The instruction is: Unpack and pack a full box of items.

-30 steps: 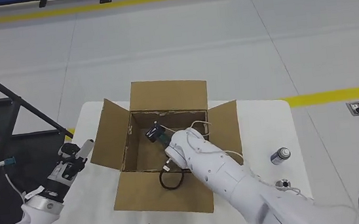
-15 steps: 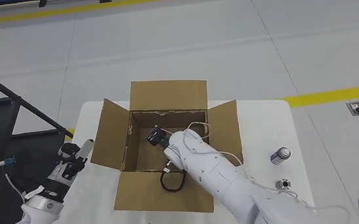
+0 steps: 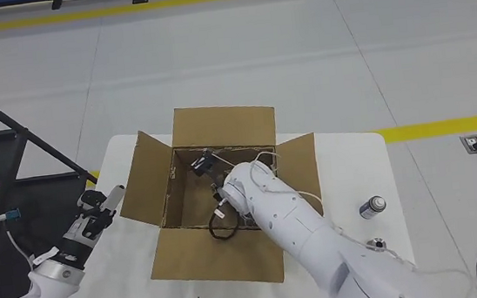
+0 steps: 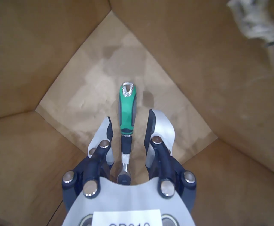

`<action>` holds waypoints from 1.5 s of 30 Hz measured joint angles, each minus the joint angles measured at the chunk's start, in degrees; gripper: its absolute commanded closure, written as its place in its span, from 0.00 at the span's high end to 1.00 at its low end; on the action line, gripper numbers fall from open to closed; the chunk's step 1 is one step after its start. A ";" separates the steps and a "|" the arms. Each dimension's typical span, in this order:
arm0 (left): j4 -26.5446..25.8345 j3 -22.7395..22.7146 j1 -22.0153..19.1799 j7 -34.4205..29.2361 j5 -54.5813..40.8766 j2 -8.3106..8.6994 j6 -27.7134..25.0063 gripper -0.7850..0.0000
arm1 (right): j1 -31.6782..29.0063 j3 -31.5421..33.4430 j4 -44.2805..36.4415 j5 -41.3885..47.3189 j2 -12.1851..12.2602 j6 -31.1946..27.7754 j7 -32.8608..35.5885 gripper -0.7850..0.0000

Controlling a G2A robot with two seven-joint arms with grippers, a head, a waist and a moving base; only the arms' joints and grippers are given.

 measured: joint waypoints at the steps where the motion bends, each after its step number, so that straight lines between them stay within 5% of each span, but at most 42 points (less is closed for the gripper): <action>1: 0.00 0.00 0.00 0.00 0.00 0.00 0.00 1.00 | -0.11 0.28 -0.31 0.01 0.30 -0.20 -1.51 0.45; 8: 0.00 0.00 0.00 0.00 0.00 0.00 0.00 1.00 | -1.94 1.70 -5.38 -1.48 2.80 -1.34 -9.52 0.44; 14: 0.00 0.00 0.00 0.00 0.00 0.00 0.00 1.00 | -5.98 3.61 -17.90 -6.07 6.77 3.55 -11.21 0.45; 25: 0.00 0.00 0.00 0.00 0.00 0.00 0.00 1.00 | -29.89 18.14 -69.23 -29.72 19.84 13.56 7.90 0.45; 30: 0.00 0.00 0.00 0.00 0.00 0.00 0.00 1.00 | -40.28 25.25 -84.34 -37.59 22.24 17.20 10.53 0.49; 32: 0.00 0.00 0.00 0.00 0.00 0.00 0.00 1.00 | -44.05 27.82 -89.38 -40.47 22.82 19.55 10.66 0.63; 34: 0.00 0.00 0.00 0.00 0.00 0.00 0.00 1.00 | -47.11 30.40 -93.77 -42.69 23.26 21.36 11.33 0.95; 35: 0.00 0.00 0.00 0.00 0.00 0.00 0.00 1.00 | -48.14 31.55 -95.41 -43.45 23.43 21.71 11.88 1.00; 45: 0.00 0.00 0.00 0.00 0.00 0.00 0.00 1.00 | -50.85 45.05 -104.53 -49.31 24.25 25.46 25.06 1.00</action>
